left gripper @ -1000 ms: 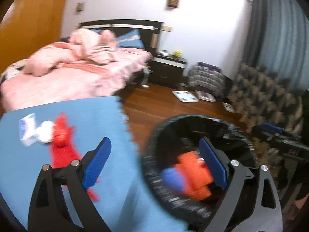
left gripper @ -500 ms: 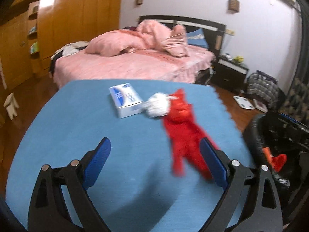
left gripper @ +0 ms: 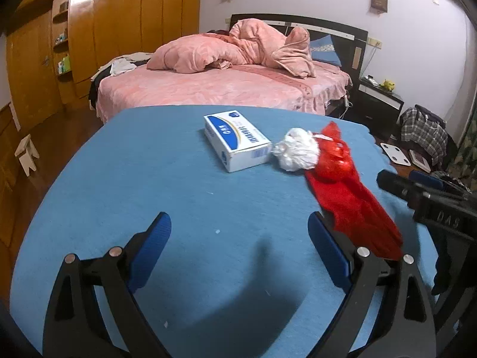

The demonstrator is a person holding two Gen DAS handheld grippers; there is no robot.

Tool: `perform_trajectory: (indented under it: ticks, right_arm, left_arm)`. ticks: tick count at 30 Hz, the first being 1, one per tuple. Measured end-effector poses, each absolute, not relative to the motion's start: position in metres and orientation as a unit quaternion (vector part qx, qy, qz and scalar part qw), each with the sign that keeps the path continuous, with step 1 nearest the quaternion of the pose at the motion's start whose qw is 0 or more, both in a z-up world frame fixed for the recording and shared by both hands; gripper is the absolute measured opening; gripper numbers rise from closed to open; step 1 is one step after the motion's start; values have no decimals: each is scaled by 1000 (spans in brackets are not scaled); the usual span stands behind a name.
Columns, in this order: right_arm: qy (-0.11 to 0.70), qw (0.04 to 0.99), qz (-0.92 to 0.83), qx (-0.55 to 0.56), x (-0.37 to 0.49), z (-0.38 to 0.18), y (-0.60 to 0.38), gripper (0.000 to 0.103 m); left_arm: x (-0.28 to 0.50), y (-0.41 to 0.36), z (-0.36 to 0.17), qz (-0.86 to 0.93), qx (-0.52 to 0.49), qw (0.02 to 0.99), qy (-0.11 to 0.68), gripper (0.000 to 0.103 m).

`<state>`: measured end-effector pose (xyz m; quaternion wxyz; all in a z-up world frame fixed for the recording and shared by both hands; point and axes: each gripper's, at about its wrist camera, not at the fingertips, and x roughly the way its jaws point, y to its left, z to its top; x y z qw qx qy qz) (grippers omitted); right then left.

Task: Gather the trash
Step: 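Grasp the red plastic bag with the right gripper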

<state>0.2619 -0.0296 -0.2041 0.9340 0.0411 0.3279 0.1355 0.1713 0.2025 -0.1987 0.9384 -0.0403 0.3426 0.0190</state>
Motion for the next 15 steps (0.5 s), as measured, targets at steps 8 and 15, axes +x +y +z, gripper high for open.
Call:
perform_trajectory:
  ticks: [8,15]
  right_arm:
    - [324,931,164,36,285,-202,-11,70]
    - [351,917,191,12,307,-215,15,47]
  left_arm:
    - [198,215,-197,38,-44,940,337,90]
    - [210,215,-198,38,-47,938,342,90]
